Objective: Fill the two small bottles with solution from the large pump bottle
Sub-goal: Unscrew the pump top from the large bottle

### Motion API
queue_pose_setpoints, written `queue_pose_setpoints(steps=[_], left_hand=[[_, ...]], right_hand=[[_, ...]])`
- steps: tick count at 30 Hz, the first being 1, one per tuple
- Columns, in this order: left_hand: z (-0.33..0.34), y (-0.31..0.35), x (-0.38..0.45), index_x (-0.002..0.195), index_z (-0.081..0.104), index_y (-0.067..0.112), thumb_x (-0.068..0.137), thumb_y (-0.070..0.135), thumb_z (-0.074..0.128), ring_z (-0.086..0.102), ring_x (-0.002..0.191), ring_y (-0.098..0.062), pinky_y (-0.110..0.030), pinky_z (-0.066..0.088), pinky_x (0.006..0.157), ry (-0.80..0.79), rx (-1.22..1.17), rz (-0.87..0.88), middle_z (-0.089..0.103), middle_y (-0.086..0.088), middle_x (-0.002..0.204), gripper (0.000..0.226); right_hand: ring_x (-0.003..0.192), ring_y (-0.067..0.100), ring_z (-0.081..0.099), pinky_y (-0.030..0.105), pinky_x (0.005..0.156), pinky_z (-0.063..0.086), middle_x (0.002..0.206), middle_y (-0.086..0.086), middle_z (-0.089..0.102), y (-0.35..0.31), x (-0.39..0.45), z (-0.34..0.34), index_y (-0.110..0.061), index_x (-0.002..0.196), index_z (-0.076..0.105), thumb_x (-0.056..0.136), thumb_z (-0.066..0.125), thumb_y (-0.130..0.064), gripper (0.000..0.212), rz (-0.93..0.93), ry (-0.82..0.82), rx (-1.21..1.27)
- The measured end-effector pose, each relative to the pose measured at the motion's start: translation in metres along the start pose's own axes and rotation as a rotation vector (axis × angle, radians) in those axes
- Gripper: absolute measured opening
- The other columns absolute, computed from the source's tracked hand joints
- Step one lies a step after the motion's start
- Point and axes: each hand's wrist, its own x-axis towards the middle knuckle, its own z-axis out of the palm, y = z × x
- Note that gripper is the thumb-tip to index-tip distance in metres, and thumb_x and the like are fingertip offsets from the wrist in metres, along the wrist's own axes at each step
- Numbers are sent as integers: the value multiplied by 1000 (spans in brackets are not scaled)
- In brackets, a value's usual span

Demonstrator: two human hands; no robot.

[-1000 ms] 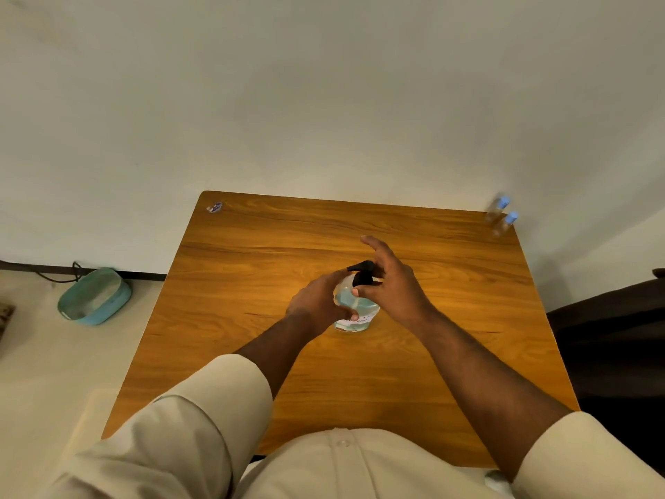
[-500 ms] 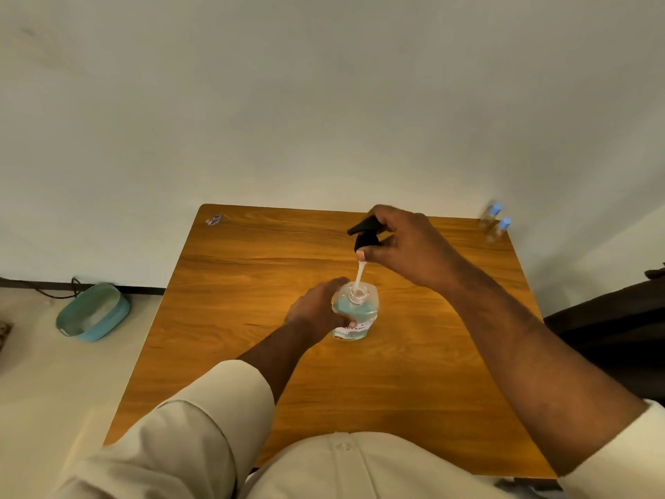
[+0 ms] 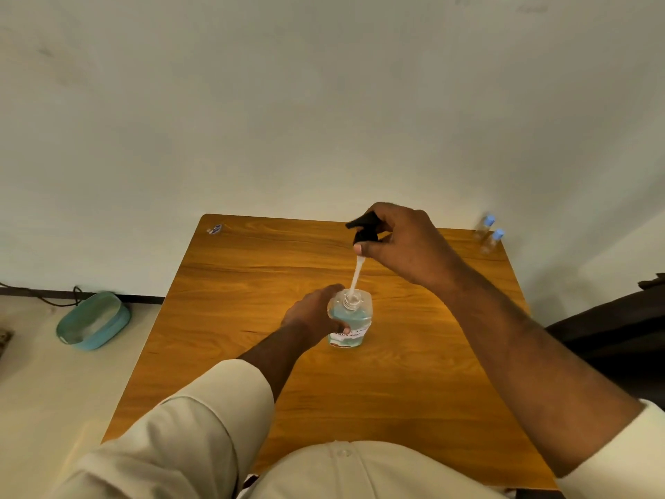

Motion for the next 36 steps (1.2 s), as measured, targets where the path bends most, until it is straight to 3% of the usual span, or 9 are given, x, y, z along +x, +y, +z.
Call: queue_pose_setpoints(steps=[8, 15, 19, 22, 24, 26, 28, 31, 36], left_hand=[[2, 0, -2, 139, 39, 38, 68, 33, 85, 56, 120, -23, -53, 43, 101, 23, 23, -13, 57, 6, 137, 85], [3, -2, -1, 138, 40, 39, 68, 34, 84, 56, 120, -24, -54, 42, 101, 31, 20, -12, 58, 5, 136, 83], [4, -2, -2, 139, 39, 39, 70, 37, 83, 52, 124, -24, -59, 34, 105, 50, 70, -8, 55, 5, 139, 82], [5, -6, -1, 138, 36, 43, 70, 41, 82, 42, 134, -25, -62, 29, 107, 40, 89, 7, 45, 4, 147, 82], [7, -12, 0, 143, 27, 44, 69, 41, 83, 29, 142, -32, -62, 31, 109, 16, 78, 25, 21, -2, 159, 93], [10, -22, 0, 149, 11, 45, 67, 42, 85, 11, 147, -40, -59, 27, 113, -9, 66, 39, -8, -4, 163, 110], [9, -35, -2, 150, 0, 44, 65, 44, 86, 2, 148, -41, -58, 26, 112, -9, 39, -10, -17, -3, 162, 121], [-5, -63, -5, 152, 1, 39, 66, 42, 86, 4, 148, -39, -54, 29, 113, 5, 65, -119, -12, -4, 163, 121], [-46, -120, -17, 153, 4, 33, 73, 42, 81, 6, 148, -39, -60, 30, 111, -26, 217, -264, -7, -7, 163, 112]], right_hand=[[89, 8, 61, 16, 73, 46, 92, -8, 66, -11, 3, -7, -17, 98, 62, 76, 76, -22, 27, -29, 81, 21], [93, 15, 63, 40, 78, 58, 94, -6, 64, -15, 3, -21, -17, 98, 59, 78, 75, -19, 26, -34, 89, 13], [95, 15, 62, 44, 79, 58, 97, -6, 63, -15, -2, -26, -18, 100, 57, 79, 74, -17, 28, 14, 105, 23], [98, 17, 62, 45, 79, 57, 102, -5, 64, -23, -8, -34, -18, 104, 57, 78, 75, -19, 32, 1, 171, 41], [98, 18, 62, 46, 80, 57, 102, -7, 62, -32, -12, -39, -20, 106, 57, 78, 75, -21, 33, -21, 217, 36], [97, 18, 62, 43, 81, 57, 100, -10, 59, -41, -15, -41, -21, 107, 58, 78, 75, -22, 34, -50, 229, 4], [93, 15, 62, 33, 80, 56, 97, -11, 58, -48, -16, -37, -22, 106, 59, 78, 76, -22, 33, -74, 234, -13], [88, 10, 64, 17, 76, 50, 96, -10, 63, -51, -12, -12, -22, 100, 59, 76, 77, -18, 30, -117, 223, 29], [85, 16, 63, 21, 66, 53, 97, 7, 63, -29, -4, 92, -10, 97, 53, 82, 69, -7, 22, -265, 111, -82]])
